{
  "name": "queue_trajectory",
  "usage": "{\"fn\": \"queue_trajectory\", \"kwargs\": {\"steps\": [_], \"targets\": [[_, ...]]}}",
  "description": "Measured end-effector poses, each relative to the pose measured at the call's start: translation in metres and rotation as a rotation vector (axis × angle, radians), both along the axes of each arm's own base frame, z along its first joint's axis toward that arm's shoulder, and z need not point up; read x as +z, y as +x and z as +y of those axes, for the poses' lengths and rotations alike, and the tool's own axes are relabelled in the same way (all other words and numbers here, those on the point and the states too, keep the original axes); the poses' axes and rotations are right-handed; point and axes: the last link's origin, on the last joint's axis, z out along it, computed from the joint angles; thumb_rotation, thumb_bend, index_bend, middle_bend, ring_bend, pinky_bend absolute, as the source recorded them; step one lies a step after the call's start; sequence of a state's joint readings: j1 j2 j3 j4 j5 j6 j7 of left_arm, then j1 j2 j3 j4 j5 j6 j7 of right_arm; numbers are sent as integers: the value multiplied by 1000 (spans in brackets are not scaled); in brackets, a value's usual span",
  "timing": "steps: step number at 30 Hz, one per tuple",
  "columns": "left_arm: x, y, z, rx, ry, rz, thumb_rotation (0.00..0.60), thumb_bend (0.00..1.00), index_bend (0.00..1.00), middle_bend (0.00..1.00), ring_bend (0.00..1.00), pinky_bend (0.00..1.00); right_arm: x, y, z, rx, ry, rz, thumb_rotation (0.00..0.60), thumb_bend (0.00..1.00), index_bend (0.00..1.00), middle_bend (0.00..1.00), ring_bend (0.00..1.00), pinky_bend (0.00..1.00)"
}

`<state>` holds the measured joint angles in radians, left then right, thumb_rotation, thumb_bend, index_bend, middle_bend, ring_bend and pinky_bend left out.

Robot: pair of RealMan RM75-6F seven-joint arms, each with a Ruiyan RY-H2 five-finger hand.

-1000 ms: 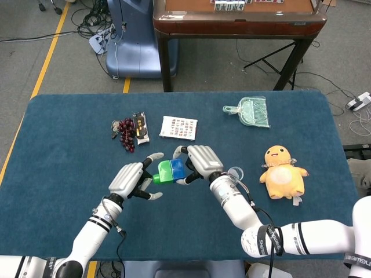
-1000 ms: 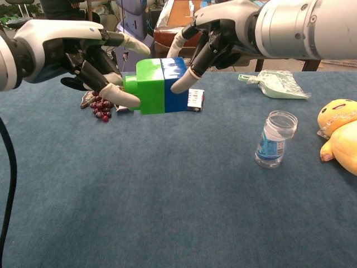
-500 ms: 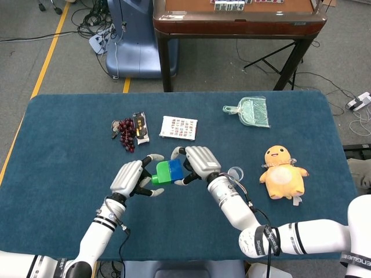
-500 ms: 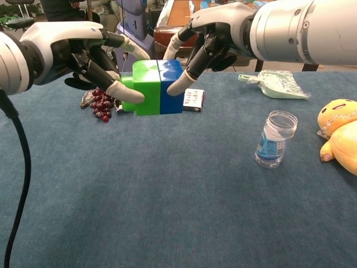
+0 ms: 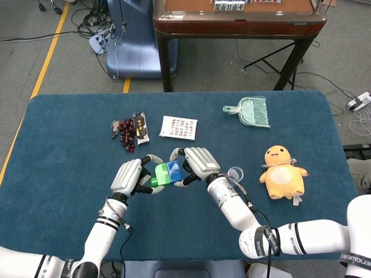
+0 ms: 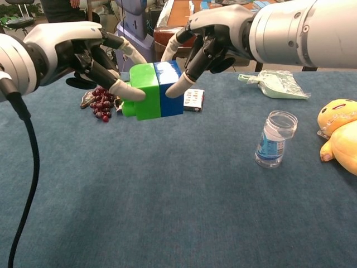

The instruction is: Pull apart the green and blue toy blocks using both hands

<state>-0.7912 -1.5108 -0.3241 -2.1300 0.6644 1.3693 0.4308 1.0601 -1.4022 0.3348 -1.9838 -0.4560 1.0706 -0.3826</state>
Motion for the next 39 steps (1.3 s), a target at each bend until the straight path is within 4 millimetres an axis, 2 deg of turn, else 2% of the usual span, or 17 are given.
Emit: {"fn": "queue_trajectory", "kwargs": {"steps": [11,39], "targets": [[-3,-2,-1,2,-1,16,600,58,573,1000,1000,1000,-1,-1,1,3,2,-12,600,68,633,1000,1000,1000],[-8,-5,-2,-16,44,49,600,72,710,1000,1000,1000,-1,-6,1,4,0,-57,600,69,648,1000,1000,1000]]}}
